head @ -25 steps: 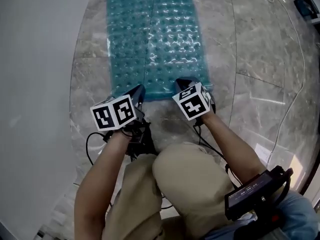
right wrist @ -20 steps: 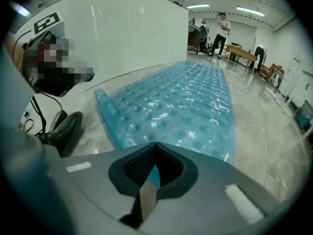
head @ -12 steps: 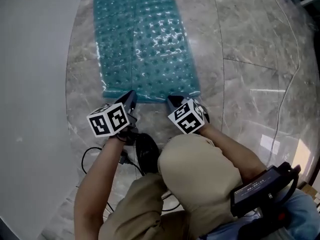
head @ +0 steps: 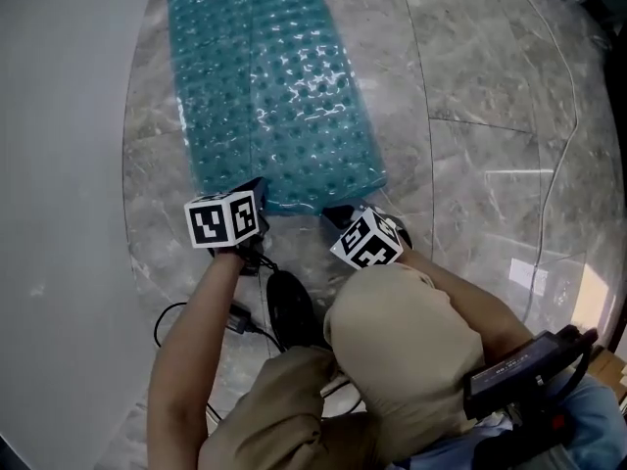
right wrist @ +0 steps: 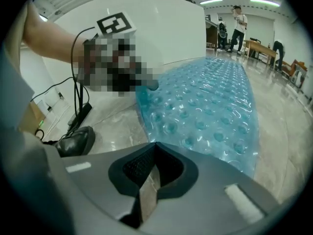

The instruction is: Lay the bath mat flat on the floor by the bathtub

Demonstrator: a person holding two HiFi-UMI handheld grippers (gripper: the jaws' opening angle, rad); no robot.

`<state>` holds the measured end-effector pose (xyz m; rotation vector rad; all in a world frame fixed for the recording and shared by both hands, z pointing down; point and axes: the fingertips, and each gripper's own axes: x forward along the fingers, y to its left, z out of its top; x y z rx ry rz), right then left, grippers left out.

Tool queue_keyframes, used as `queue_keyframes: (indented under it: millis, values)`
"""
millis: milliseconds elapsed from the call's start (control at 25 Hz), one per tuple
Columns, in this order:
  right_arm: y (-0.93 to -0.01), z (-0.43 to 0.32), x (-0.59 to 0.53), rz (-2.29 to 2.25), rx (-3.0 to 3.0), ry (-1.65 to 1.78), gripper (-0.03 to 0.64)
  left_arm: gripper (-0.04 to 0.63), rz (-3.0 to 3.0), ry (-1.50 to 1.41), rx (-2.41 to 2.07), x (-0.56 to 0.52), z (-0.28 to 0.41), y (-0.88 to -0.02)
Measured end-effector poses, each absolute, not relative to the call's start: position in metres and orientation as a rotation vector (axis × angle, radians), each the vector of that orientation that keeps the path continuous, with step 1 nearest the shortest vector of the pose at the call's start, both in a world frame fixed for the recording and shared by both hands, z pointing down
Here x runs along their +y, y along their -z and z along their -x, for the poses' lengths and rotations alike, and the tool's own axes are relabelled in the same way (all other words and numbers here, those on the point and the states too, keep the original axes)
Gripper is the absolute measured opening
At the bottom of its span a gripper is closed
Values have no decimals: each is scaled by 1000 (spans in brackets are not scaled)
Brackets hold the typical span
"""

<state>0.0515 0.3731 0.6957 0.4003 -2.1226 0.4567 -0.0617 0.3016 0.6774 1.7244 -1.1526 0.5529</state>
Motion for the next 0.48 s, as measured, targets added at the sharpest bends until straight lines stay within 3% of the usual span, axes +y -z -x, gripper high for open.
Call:
queue_keyframes:
  millis: [200,480]
  values:
    - [-683,-48,364,-434,-2176,-650,8,8,-1622,-465,-1164,350,72,-695]
    - [-685,-47,359,-402,-2229,-617,8,8,-1586,-368,-1205,363,72,-702]
